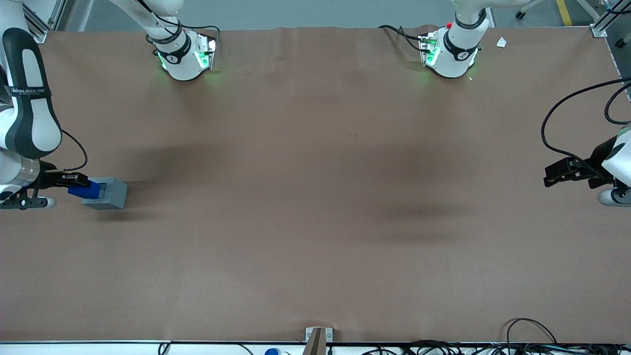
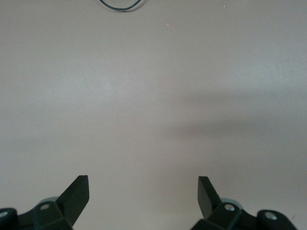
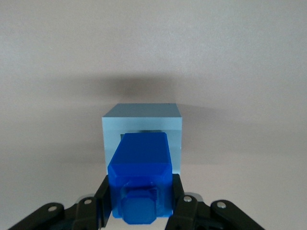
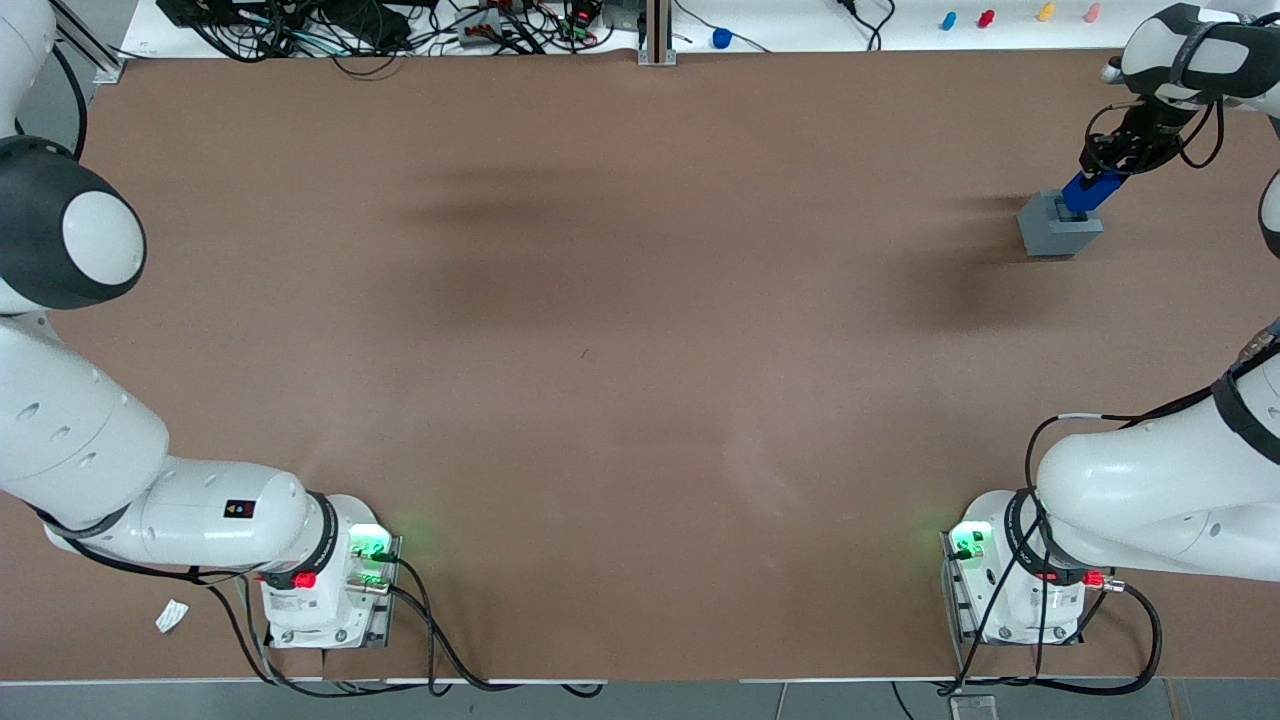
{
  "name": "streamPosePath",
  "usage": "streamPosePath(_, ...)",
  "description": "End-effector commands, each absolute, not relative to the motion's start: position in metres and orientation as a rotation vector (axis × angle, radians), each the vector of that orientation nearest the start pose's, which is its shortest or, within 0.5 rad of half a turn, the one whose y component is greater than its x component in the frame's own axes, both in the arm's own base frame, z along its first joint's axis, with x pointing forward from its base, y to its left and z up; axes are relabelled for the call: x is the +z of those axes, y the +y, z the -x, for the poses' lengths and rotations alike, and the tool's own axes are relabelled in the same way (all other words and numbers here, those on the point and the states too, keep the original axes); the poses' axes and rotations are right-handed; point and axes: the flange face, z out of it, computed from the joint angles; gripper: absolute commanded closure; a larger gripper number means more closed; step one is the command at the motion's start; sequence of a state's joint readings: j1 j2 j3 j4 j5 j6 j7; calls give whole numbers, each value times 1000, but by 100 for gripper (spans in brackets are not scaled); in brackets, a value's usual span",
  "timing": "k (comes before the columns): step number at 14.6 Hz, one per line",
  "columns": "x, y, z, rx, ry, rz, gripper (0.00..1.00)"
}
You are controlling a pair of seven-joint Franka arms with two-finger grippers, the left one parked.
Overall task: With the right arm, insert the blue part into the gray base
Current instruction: 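Lower the blue block into the gray base's opening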
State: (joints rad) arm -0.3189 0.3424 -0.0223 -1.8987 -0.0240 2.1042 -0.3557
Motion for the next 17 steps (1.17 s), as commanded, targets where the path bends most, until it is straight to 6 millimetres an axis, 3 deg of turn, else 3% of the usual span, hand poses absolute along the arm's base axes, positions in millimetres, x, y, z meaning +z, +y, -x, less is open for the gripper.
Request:
streamPosePath(1, 307, -207, -575, 236, -74, 3116, 89)
streamPosePath(17, 297, -202, -574, 305, 4, 3103, 89)
